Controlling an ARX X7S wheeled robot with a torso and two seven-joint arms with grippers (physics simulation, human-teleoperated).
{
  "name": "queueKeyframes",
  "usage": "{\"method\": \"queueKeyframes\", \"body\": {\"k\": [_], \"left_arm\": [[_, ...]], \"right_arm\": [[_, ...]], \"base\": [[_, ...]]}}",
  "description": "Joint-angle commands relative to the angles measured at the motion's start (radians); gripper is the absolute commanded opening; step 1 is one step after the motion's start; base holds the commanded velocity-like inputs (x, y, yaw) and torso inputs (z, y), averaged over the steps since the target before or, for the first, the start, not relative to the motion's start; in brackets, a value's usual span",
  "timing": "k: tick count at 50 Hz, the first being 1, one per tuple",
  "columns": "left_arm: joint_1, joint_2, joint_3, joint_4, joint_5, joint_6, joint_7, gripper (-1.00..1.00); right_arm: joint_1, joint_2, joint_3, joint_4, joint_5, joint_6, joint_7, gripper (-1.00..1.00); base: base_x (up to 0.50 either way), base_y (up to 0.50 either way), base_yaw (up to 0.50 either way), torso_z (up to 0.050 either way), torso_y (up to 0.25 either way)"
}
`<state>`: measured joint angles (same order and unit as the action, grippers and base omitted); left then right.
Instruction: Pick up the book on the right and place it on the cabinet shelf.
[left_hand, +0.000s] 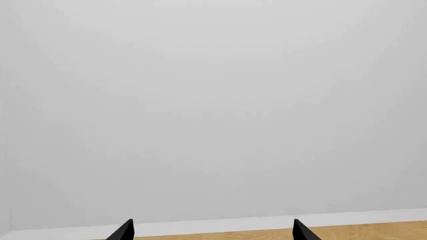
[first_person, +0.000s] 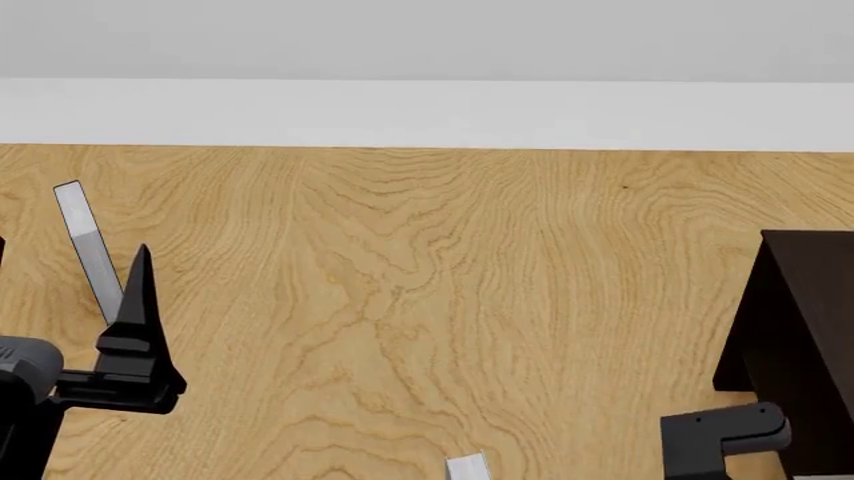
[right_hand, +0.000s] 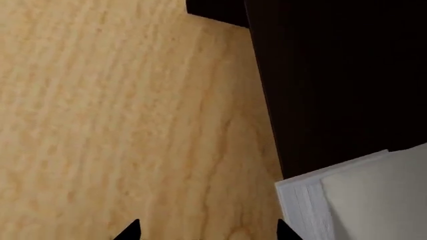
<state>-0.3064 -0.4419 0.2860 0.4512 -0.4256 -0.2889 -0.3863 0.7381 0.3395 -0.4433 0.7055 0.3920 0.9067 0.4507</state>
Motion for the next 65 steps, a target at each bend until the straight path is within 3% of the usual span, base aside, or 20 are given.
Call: {"method": "queueKeyframes", "body": {"k": [1, 22, 43, 65], "left_arm": [[0.001, -0.003, 0.0, 0.005, -0.004, -0.001, -0.003, 1.0], [-0.002, -0.002, 0.003, 0.0, -0.007, 0.002, -0.005, 1.0], [0.0, -0.008, 0.002, 0.009, -0.01, 0.001, -0.011, 1.0], [0.0, -0.003, -0.011, 0.012, -0.01, 0.019, -0.03, 1.0]], "right_arm": [[0.011, 0.019, -0.051, -0.027, -0.039, -0.075, 0.006, 1.0], [-0.01, 0.009, -0.092, -0.158, -0.027, -0.072, -0.038, 1.0], [-0.051, 0.068, -0.03, -0.579, 0.013, 0.068, 0.092, 1.0], [-0.156, 0.116, 0.058, -0.946, 0.031, 0.003, 0.186, 1.0]], "base": [[0.01, -0.01, 0.0, 0.0, 0.0], [0.0, 0.0, 0.0, 0.0, 0.0], [0.0, 0.0, 0.0, 0.0, 0.0], [0.0, 0.0, 0.0, 0.0, 0.0]]}}
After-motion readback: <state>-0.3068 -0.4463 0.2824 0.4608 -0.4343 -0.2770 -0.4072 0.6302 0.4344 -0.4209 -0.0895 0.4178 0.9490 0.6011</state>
